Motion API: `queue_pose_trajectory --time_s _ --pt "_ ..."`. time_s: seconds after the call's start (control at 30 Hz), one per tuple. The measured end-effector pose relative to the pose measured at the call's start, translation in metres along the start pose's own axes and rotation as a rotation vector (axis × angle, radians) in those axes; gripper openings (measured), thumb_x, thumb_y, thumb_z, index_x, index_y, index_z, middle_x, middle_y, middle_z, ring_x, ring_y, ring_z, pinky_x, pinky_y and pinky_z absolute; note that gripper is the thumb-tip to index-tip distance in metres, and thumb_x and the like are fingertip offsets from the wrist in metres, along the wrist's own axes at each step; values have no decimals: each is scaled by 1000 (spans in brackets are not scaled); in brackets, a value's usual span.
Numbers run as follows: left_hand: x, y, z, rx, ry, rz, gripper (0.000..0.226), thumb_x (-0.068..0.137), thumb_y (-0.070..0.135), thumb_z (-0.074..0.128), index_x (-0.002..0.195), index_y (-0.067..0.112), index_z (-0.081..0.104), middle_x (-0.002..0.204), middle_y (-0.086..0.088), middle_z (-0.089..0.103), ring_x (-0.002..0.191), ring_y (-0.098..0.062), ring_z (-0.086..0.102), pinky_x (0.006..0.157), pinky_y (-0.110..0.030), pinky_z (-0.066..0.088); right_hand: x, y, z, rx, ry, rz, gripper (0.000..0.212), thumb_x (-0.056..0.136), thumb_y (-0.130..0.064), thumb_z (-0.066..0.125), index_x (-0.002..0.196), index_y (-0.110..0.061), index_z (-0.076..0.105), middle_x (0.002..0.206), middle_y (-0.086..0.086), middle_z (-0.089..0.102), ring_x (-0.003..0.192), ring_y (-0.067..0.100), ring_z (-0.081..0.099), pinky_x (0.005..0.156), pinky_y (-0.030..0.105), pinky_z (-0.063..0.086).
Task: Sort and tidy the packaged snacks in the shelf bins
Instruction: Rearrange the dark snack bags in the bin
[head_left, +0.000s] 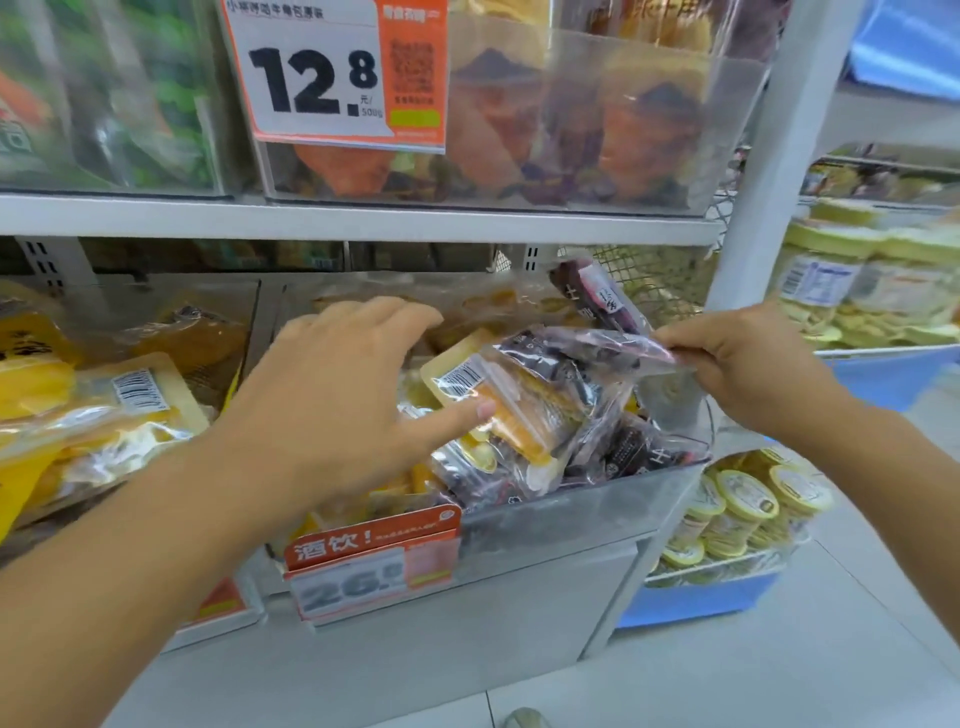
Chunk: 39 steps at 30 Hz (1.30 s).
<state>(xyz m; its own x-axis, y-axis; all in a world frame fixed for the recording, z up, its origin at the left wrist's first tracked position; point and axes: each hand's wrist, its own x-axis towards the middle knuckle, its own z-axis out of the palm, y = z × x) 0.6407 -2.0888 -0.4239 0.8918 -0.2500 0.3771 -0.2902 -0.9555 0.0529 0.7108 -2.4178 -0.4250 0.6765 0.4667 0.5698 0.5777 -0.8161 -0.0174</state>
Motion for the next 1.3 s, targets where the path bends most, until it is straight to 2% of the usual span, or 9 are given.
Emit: queue_pose_trajectory --time_s 0.13,0.3,0.47,0.67,0.77,0.83,0.97,1.1,1.3 --pt "5 7 14 30 -95 -4 92 78 88 29 153 36 19 156 13 35 137 -16 42 108 -41 39 -2 0 -4 -17 -189 36 37 83 6 66 67 -25 54 82 -3 61 70 10 56 61 17 36" --pt "11 4 19 68 -123 24 90 80 85 26 155 38 11 159 14 31 139 -14 42 106 -40 42 -3 -8 -30 16 -522 274 22 84 -7 65 94 -26 68 136 -10 50 121 12 52 107 34 40" --pt "15 9 18 90 -139 -33 95 78 87 32 154 33 18 158 10 31 141 -16 37 104 -38 43 9 -46 -11 246 -196 330 41 95 -39 55 134 -32 46 130 -9 57 117 15 56 98 37 45" --pt "12 -10 2 215 -181 -108 103 68 94 24 144 25 38 143 2 50 126 -22 51 96 -38 46 10 -36 3 176 -511 356 40 102 -50 31 124 -23 49 105 -1 63 94 24 59 84 40 47" --pt "3 -45 -8 148 -237 -137 102 59 103 22 108 23 64 107 3 65 97 -17 61 85 -39 53 12 -42 -10 12 -600 390 66 89 -67 23 116 -17 56 110 5 62 97 22 59 89 47 47" --pt "-6 -58 -11 31 -310 -86 93 59 102 23 85 25 69 92 7 64 85 -13 59 85 -39 51 20 -59 -10 -168 -549 366 55 92 -60 32 117 -15 52 119 5 54 106 24 56 89 45 47" --pt "-14 -61 -6 24 -365 5 73 75 84 29 110 34 68 133 15 54 121 -8 43 106 -23 26 54 -134 1 -47 -330 37 54 93 -52 39 142 -30 45 137 -12 50 126 14 49 98 38 47" --pt "-19 -63 -2 20 -282 75 59 94 63 46 143 31 50 150 18 43 145 -5 25 122 -27 6 118 -166 54 124 -551 -155 45 105 -23 42 150 -29 43 152 -7 46 136 13 44 106 19 30" --pt "-24 -67 3 -34 -268 149 64 98 60 40 152 27 34 157 17 32 148 1 10 108 -10 -11 183 -157 99 35 -883 -102 69 101 -3 40 157 -39 22 158 -7 34 105 4 52 67 3 38"
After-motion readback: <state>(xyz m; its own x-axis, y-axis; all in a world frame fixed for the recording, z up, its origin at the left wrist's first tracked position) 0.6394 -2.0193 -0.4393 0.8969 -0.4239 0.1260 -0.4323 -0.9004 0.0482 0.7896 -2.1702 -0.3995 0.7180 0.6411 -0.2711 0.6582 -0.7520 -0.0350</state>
